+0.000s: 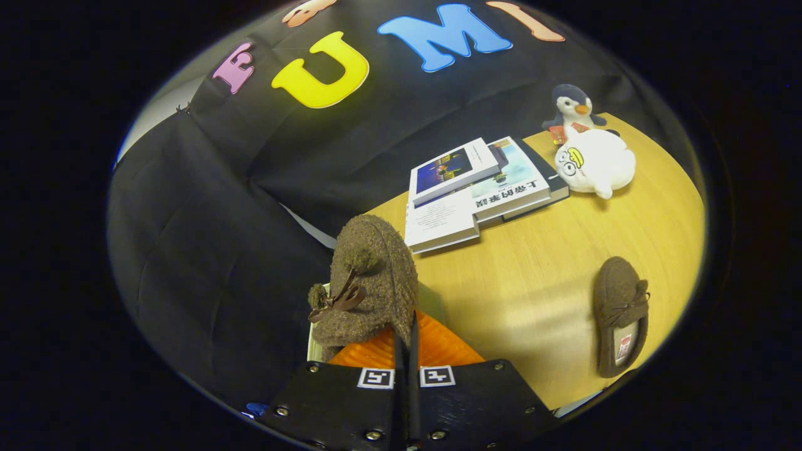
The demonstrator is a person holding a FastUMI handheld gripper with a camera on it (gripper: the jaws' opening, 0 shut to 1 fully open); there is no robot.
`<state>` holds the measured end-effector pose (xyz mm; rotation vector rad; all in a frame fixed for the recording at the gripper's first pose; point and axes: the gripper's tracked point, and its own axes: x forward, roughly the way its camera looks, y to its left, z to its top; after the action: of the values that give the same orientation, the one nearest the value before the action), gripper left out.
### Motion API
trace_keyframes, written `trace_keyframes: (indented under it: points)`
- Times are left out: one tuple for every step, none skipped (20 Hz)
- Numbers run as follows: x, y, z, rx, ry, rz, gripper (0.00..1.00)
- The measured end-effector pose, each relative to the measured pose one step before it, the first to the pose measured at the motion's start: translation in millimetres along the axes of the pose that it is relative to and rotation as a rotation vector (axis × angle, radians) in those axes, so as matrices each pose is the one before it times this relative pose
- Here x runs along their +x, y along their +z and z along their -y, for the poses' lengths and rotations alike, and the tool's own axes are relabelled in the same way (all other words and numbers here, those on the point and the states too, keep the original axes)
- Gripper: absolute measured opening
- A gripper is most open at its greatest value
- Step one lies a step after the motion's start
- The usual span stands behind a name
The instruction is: Open the storage box then place both shoes into the box .Put the left shoe in first, then the right shoe, with the right side of both shoes facing outward in a uniform manner.
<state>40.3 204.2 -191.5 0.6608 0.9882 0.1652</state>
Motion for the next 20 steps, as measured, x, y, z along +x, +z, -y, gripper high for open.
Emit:
trace_keyframes:
  points:
    - [5.11,-4.44,-8.46,-0.00551,0.00594,-0.00660,0.01]
    - [5.26,-5.63,-8.33,-0.00784,0.00560,-0.00905,0.01]
    - [6.20,-4.55,-7.16,-0.00572,0.00271,-0.00853,0.01]
    - [7.65,-5.71,-6.30,-0.00592,0.00182,-0.00790,0.01]
    - [5.86,-4.63,-5.08,-0.00481,0.00011,-0.00701,0.01]
    - [7.95,-5.42,-5.52,-0.00710,0.00014,-0.00873,0.01]
    - [7.38,-5.55,-4.96,-0.00470,0.00010,-0.00940,0.01]
    - [6.25,-5.57,-4.68,-0.00262,0.00085,-0.00818,0.01]
    - [6.83,-5.80,-4.60,-0.00156,0.00023,-0.01008,0.01]
    - [6.34,-6.56,-4.06,-0.00356,0.00092,-0.01064,0.01]
    - [5.47,-6.22,-2.24,-0.00376,-0.00312,-0.00968,0.01]
    - [6.26,-6.33,-2.26,-0.00462,-0.00808,-0.00820,0.01]
    - [6.25,-3.52,-0.40,-0.00698,-0.01091,-0.00491,0.01]
    - [7.40,-5.22,1.01,-0.00410,-0.01613,-0.00613,0.01]
    - [6.75,-3.95,-0.74,-0.00155,-0.00916,-0.00730,0.01]
    - [7.91,-5.49,-1.91,0.00285,-0.00958,-0.01023,0.01]
    - [5.18,-4.68,-2.10,0.00090,-0.00581,-0.00829,0.01]
    - [5.19,-4.98,-2.15,-0.00039,-0.00921,-0.00704,0.01]
    - [6.62,-2.67,-1.28,-0.00605,-0.00694,0.00086,0.01]
    - [6.14,-4.08,-0.07,-0.00209,-0.01288,-0.00291,0.01]
